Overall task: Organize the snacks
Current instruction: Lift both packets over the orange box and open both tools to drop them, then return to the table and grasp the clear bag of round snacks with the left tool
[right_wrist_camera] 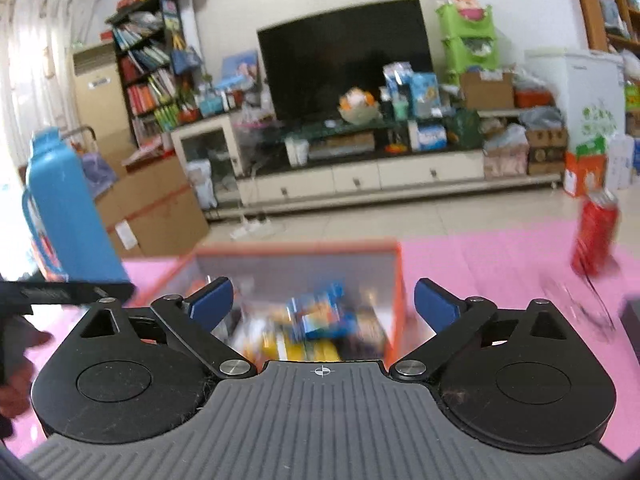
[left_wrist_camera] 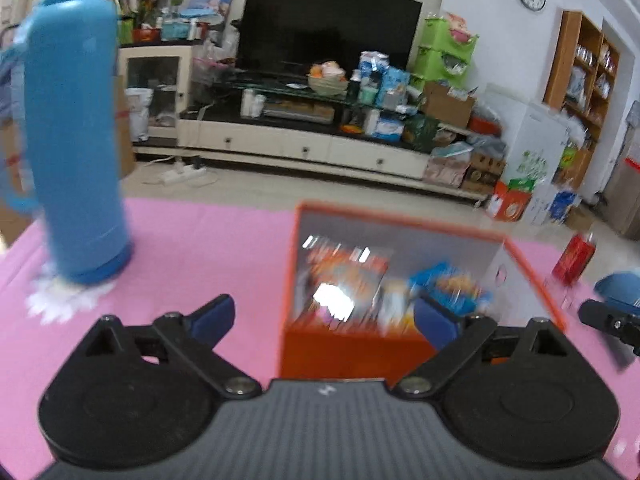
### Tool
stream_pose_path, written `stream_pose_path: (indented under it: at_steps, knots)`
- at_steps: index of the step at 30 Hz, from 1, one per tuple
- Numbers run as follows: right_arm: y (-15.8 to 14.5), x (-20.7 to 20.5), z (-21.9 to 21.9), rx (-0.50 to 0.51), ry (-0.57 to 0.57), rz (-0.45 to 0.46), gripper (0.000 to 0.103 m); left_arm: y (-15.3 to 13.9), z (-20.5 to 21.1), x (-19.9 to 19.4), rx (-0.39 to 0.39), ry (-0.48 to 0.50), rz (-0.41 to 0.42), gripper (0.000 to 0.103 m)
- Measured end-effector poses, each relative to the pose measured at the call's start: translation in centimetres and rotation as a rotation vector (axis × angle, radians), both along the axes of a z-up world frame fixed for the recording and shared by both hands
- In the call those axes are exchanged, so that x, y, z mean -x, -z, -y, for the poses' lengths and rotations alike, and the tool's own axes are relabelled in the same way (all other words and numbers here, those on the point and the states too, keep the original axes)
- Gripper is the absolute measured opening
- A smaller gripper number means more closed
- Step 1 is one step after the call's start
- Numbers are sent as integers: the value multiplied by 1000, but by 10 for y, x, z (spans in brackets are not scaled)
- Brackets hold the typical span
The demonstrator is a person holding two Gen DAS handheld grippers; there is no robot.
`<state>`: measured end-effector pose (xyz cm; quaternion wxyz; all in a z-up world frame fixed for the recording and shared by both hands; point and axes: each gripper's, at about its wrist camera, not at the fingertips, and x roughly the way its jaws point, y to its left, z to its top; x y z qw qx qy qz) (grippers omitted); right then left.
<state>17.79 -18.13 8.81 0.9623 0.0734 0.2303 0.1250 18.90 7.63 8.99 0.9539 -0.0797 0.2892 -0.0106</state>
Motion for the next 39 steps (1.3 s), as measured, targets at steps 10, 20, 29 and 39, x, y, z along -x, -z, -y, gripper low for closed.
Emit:
stream_pose_path:
  at_steps: [10,20,29,39]
  knots:
    - [90,80,45,-211,97,-265,85,67,10,95,-95,88,-108,95]
    - [100,71,56,-231,150,-284,88,88,21,67,-36,150,-173,95]
    - [102,67,58,-212,168,-307,90,90,37,78,-61,281,-192,89]
    - [100,70,59,-194,178,-290,90,88,63,82,-166,419,-191,93]
